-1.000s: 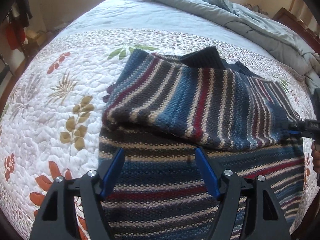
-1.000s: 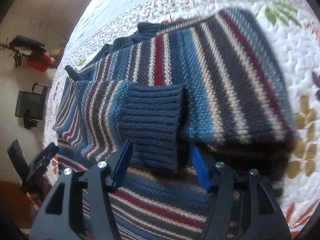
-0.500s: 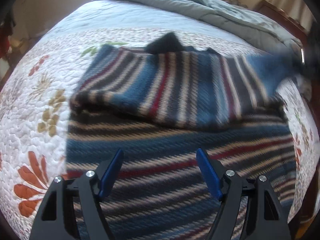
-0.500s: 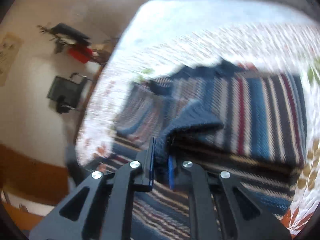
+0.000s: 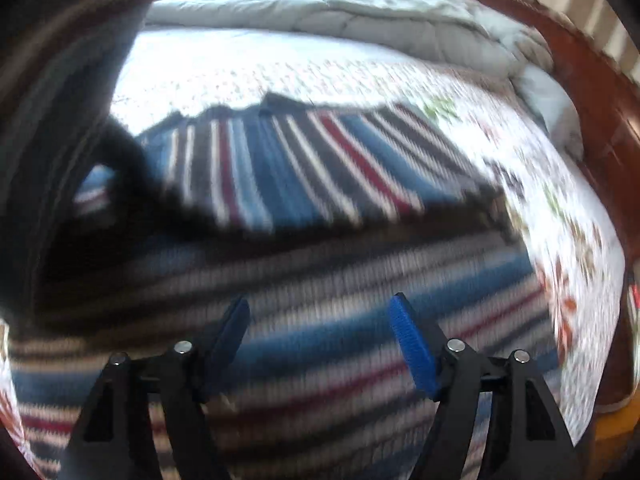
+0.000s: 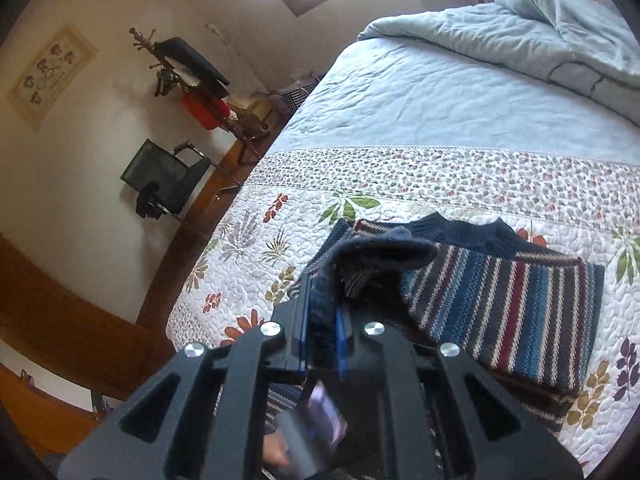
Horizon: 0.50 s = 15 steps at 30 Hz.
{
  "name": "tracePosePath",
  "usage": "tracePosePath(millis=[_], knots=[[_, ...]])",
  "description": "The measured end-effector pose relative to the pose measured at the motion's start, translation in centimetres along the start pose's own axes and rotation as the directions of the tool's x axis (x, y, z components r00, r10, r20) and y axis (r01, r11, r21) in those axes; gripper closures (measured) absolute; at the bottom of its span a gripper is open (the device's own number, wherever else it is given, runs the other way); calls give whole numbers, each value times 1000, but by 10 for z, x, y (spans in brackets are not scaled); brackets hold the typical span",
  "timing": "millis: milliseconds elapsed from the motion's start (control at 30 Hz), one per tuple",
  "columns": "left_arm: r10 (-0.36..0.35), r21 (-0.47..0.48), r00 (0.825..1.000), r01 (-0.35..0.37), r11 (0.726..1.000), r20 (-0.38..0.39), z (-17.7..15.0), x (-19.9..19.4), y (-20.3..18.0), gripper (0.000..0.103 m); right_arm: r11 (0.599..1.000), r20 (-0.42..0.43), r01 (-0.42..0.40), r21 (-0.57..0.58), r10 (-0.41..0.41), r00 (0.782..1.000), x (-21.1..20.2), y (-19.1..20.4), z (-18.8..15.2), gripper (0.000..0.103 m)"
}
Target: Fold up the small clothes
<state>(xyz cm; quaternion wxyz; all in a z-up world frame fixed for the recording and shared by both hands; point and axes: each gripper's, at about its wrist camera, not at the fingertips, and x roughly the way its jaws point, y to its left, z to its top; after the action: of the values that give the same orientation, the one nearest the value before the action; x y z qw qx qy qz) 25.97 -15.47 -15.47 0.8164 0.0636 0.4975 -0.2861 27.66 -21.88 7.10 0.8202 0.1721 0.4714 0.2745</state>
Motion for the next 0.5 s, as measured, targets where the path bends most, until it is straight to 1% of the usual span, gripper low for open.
tracePosePath(millis=[67, 100, 167, 200, 233, 267, 333, 367, 433, 500], knots=[[4, -13, 1000, -4, 1000, 8, 15, 9, 4, 31, 1000, 2, -8, 7, 8, 1000, -4, -5, -6, 94], [9, -20, 1000, -9, 1000, -10, 19, 12, 12, 31, 1000, 6, -9, 8, 9, 1000, -6, -6, -6, 94], [73, -71, 995, -78, 994, -71, 21, 24, 28, 32, 1000, 18, -22, 19, 21, 1000, -12, -10, -7, 94], [91, -104, 988, -105, 989, -125, 15, 29, 40, 36, 999, 24, -28, 22, 28, 999, -15, -10, -8, 94], [88, -119, 986, -105, 987, -139, 8, 29, 45, 40, 999, 29, -32, 22, 31, 999, -17, -10, -9, 94], [85, -108, 988, -99, 989, -129, -2, 23, 46, 40, 999, 35, -32, 19, 32, 999, -19, -10, -8, 94], [103, -30, 989, -106, 994, -104, -24, 6, 34, 39, 1000, 50, -26, 7, 25, 998, -22, -9, -8, 94], [100, 13, 990, -99, 995, -98, -40, -4, 26, 38, 1000, 56, -19, 6, 18, 998, -23, -9, -8, 94], [69, 31, 993, -66, 997, -91, -58, -16, 20, 37, 1000, 63, -5, 7, 5, 998, -24, -11, -6, 94], [37, 7, 995, -36, 999, -88, -73, -29, 24, 37, 1000, 71, 19, 14, -20, 997, -24, -15, -3, 94]])
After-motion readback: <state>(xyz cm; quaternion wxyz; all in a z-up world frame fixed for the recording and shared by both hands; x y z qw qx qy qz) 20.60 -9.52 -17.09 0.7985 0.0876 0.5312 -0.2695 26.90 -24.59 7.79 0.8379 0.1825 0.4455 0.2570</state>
